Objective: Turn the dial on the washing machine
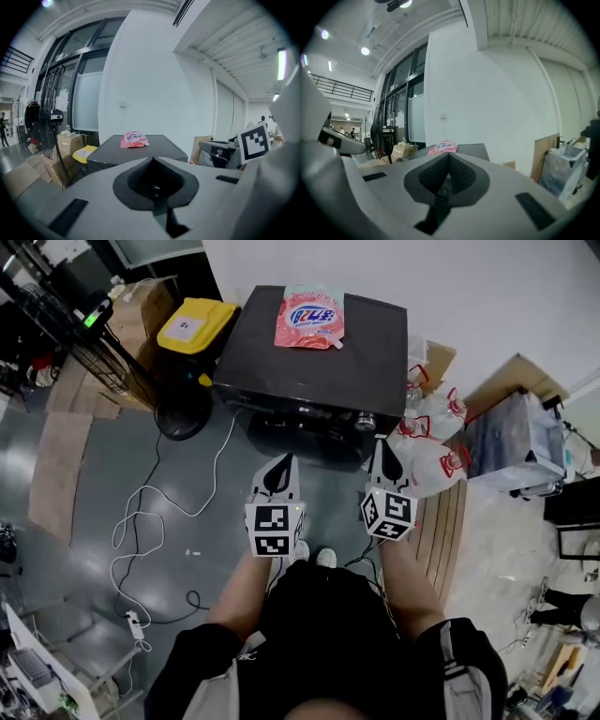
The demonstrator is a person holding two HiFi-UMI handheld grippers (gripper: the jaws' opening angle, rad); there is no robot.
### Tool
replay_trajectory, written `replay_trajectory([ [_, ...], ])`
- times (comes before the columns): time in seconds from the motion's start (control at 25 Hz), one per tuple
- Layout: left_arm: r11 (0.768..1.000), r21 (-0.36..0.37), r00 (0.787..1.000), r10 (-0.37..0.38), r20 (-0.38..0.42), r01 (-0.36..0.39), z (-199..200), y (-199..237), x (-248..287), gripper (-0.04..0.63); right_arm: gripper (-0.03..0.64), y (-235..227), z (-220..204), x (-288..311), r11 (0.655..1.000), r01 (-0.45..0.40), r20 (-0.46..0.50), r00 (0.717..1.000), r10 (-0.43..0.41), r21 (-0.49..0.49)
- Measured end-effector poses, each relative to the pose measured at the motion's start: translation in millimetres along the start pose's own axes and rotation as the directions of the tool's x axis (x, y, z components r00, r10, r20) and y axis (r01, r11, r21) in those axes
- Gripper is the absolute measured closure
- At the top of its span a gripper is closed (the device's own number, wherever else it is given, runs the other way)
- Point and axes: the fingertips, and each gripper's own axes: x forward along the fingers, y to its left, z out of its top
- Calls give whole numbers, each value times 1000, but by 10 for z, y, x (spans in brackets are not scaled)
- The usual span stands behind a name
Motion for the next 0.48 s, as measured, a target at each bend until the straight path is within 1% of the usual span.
replay_trajectory([
  [0.28,998,43,996,-40,81,36,441,-237,-196,586,617,57,618,-433,1000,-8,91,996,8,-2],
  [0.48,995,90,990,-56,127,44,702,-349,-306,586,617,53,873,-531,999,-13,141,990,8,33],
])
